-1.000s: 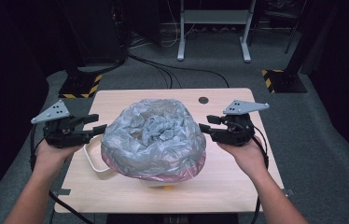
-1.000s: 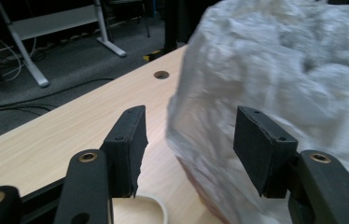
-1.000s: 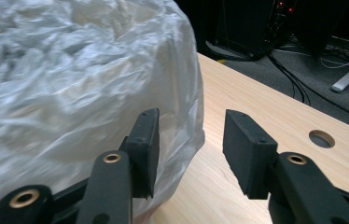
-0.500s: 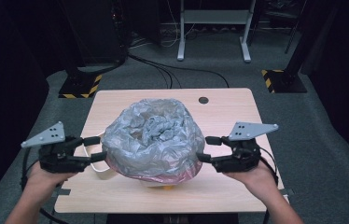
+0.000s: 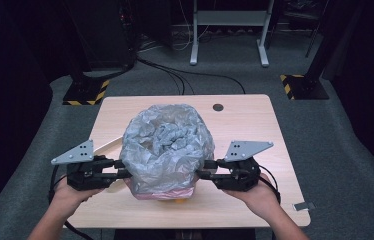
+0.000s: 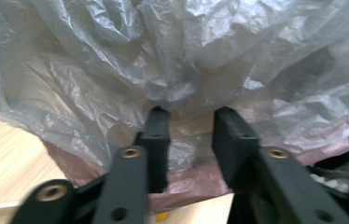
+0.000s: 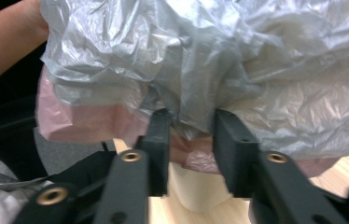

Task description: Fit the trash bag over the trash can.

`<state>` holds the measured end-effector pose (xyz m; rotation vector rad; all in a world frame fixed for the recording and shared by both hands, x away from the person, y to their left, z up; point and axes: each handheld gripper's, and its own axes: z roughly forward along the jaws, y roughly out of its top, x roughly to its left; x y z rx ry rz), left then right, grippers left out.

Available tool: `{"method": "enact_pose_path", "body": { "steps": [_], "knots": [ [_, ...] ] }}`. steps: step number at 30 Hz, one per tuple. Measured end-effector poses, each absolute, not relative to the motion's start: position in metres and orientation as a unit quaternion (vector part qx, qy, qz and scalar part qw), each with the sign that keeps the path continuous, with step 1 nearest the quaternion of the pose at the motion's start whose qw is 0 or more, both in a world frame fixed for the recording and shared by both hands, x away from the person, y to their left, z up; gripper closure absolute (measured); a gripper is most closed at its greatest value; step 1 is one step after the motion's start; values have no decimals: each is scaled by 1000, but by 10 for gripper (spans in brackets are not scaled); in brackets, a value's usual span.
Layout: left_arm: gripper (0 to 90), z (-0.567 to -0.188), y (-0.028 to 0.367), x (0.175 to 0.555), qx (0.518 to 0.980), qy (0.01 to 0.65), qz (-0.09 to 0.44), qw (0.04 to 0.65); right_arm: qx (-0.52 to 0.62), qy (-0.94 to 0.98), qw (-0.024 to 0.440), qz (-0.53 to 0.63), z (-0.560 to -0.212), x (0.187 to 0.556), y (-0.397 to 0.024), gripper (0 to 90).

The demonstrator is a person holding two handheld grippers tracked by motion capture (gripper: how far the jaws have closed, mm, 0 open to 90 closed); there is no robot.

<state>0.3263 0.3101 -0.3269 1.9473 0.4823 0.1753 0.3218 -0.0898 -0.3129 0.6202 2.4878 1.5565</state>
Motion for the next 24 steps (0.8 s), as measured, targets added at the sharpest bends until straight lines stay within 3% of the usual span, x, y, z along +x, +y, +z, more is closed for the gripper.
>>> {"method": "enact_pose_path", "body": {
  "steps": [4,6,15,24],
  "knots": [
    [852,-331,307,325,828,193,82,520,208,824,60,523,-317,325,-92,878],
    [888,-331,305,324,831,193,87,514,208,824,62,524,-318,325,-92,890],
    [898,-348,317,325,838,210,78,497,214,857,84,462,-336,322,-97,900],
    [880,-358,331,322,832,229,73,500,235,859,76,450,-350,324,-109,900]
  ]
}}
